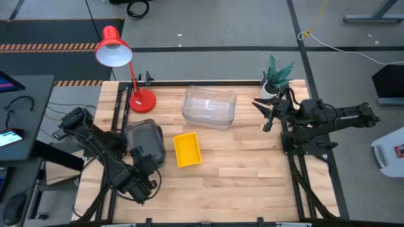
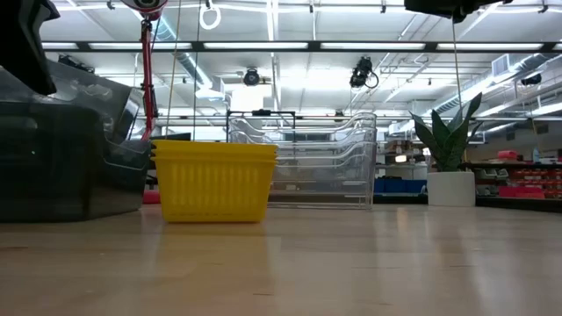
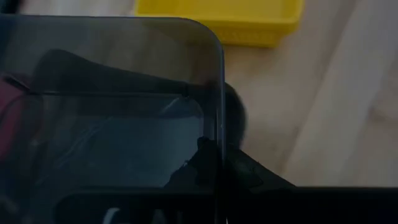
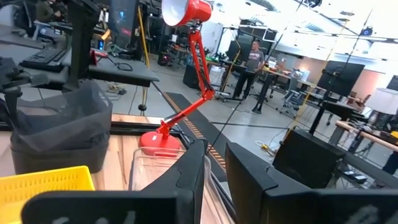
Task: Stack baskets by color
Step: Stack the right black bin on the top of the stacked black bins
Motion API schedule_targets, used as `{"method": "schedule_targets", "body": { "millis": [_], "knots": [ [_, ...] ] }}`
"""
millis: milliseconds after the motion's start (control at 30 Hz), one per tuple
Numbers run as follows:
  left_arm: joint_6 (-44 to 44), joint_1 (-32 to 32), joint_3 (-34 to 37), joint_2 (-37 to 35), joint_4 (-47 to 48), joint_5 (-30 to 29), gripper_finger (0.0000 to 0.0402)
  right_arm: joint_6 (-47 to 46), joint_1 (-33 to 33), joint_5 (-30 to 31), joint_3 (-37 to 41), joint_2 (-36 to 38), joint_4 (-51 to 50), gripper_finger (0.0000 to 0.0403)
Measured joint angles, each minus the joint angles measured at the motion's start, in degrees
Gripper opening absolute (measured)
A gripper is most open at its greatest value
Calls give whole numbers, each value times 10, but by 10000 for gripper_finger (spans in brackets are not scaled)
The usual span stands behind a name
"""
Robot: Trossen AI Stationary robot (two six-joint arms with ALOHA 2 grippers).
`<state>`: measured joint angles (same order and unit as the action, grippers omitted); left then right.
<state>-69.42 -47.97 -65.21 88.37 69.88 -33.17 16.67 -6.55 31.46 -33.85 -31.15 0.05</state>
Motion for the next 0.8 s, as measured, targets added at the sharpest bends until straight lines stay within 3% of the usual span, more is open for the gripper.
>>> {"method": "schedule_targets", "body": {
  "millis": [333,800],
  "knots": [
    [43,-5,0,-7,-38,49,13,-11,26,-31,0,-18,28,71],
    [40,-5,0,-7,-37,59,140,-35,68,-64,0,-24,29,71]
  ]
}}
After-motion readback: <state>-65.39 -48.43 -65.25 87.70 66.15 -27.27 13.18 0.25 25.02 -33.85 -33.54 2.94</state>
